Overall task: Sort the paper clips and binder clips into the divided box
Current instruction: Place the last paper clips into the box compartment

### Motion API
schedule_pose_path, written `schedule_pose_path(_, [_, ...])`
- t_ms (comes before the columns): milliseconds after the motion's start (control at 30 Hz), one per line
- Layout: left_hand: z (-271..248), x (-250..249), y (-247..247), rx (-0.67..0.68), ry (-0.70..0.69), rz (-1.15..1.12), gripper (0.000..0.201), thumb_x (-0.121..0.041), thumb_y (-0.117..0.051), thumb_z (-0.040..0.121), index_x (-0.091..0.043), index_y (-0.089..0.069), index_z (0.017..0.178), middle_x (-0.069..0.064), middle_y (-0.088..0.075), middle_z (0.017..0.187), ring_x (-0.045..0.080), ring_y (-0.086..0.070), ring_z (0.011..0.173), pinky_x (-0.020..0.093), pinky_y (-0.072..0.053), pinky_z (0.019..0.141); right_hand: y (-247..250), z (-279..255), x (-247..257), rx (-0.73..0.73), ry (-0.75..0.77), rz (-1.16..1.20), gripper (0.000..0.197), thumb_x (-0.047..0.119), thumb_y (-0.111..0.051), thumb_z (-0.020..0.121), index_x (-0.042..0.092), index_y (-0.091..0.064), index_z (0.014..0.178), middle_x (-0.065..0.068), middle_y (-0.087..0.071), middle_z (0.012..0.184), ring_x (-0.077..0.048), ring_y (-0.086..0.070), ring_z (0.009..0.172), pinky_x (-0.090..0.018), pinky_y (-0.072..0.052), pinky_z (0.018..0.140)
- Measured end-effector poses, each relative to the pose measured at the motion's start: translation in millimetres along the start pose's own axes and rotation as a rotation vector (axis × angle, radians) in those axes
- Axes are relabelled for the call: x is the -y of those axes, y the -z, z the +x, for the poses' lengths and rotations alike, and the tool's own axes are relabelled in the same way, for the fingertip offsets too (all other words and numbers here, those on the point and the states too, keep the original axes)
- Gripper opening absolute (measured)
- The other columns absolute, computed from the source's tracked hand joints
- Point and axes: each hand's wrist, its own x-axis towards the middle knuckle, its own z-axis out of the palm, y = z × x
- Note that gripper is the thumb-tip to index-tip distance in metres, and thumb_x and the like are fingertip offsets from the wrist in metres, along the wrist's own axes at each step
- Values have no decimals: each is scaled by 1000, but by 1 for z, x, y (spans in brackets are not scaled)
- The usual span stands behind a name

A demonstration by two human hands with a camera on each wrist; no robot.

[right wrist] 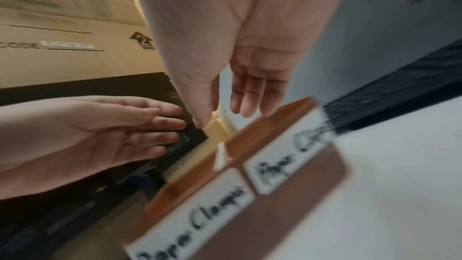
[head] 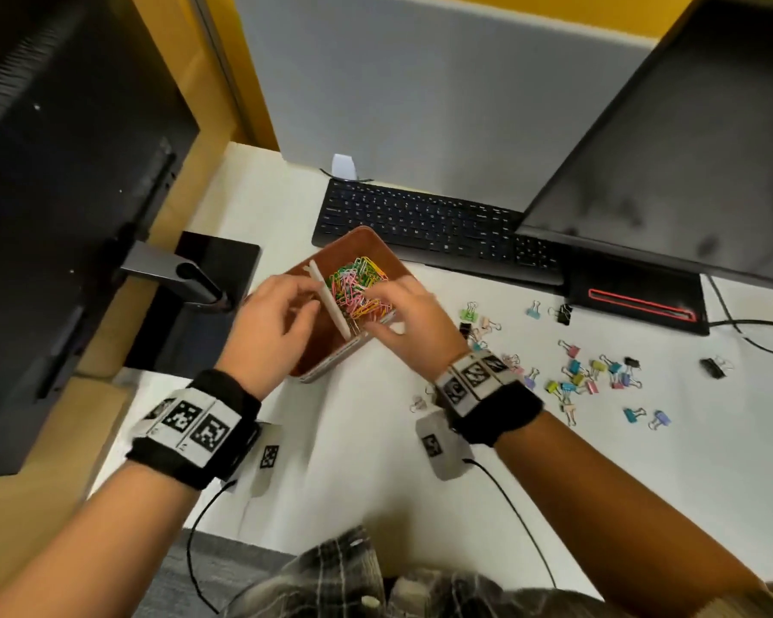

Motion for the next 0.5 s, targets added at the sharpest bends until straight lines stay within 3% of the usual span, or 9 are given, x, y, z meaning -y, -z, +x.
schedule_pose_path(67, [-10,-11,-22,140,-30,-46,21,-13,-60,86,-19,-62,106,-4,-54,105,3,-54,88,2,-38,77,13,-29,-39,-53,-145,-57,36,26,-68,81,26,-55,114,7,-48,108,-11,-53,89,-29,-50,84])
schedule_pose_path(133, [-19,-16,-52,318,-59,-48,26,-20,-63,85,-21,-59,111,-4,-52,109,4,-53,90,6,-41,76,24,-61,-77,-37,-324,-115,45,28,-73,77,27,-52,116,1,-49,114,-18,-55,96,-35,-51,87])
schedule_pose_path(233, [-28,-16,-98,532,-56,22,43,-29,-67,81,-25,-51,121,-1,-48,119,13,-52,102,19,-42,82,31,-99,-111,64,-488,-132,61,29,-78,71,28,-47,123,-4,-46,118,-16,-52,92,-33,-50,86])
schedule_pose_path(300, [-32,-17,-125,648,-40,80,55,-31,-69,78,-27,-45,127,1,-45,124,19,-48,111,24,-39,92,29,-113,-121,121,-524,-125,72,29,-80,69,28,-42,130,-6,-42,121,-13,-49,93,-35,-48,93])
schedule_pose_path(400, [-37,-13,-153,709,2,144,68,-25,-73,75,-28,-38,133,4,-41,125,22,-43,116,26,-35,97,19,-116,-126,152,-555,-111,84,25,-80,70,29,-32,139,-11,-36,133,-24,-49,114,-36,-41,102])
schedule_pose_path(500, [-39,-8,-169,697,-35,186,69,-11,-71,74,-30,-40,132,4,-40,124,23,-41,115,30,-37,97,8,-106,-123,141,-528,-106,81,17,-77,73,26,-32,140,-13,-33,138,-29,-40,126,-39,-37,108])
